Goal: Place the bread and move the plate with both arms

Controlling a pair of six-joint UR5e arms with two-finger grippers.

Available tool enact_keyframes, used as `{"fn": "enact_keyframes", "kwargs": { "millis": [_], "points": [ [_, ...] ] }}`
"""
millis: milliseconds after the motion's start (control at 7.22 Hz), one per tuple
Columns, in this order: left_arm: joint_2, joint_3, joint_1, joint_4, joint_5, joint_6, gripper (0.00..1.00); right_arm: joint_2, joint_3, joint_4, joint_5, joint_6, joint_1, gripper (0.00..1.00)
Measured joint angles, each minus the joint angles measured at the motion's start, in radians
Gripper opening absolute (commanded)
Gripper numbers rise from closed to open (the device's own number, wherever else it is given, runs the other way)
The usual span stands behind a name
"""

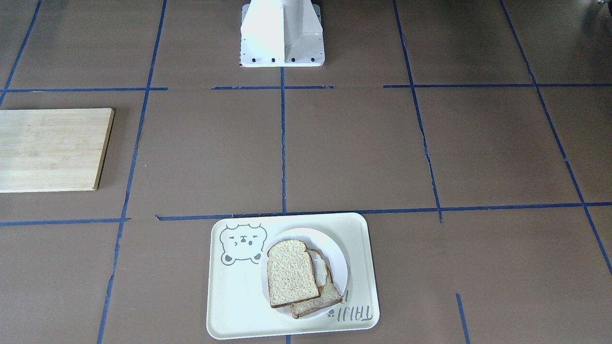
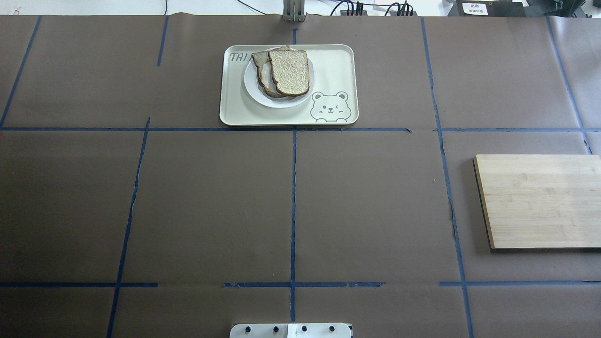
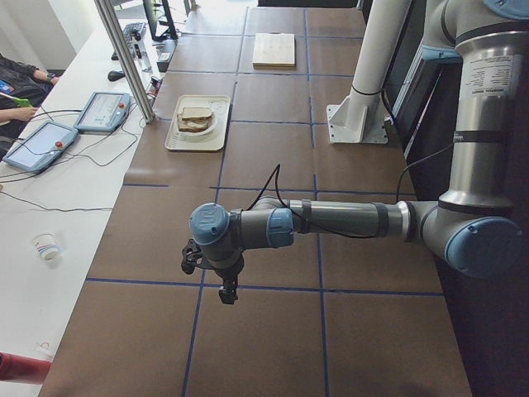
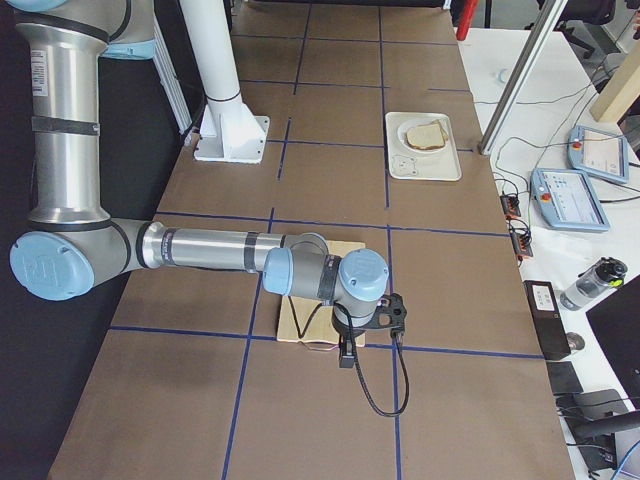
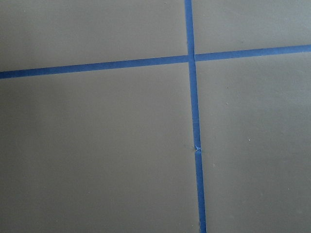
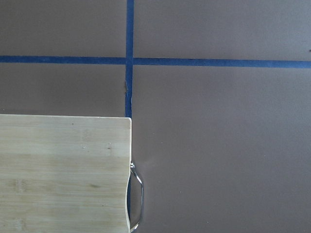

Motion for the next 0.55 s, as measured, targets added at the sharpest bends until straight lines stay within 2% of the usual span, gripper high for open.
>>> {"fn": "enact_keyframes", "kwargs": {
  "millis": [554],
  "points": [
    [0.0,0.0,0.001,0.0,0.0,-0.001,1.0,0.004,0.003,0.001,0.007,0.01,0.002,1.0]
  ]
}}
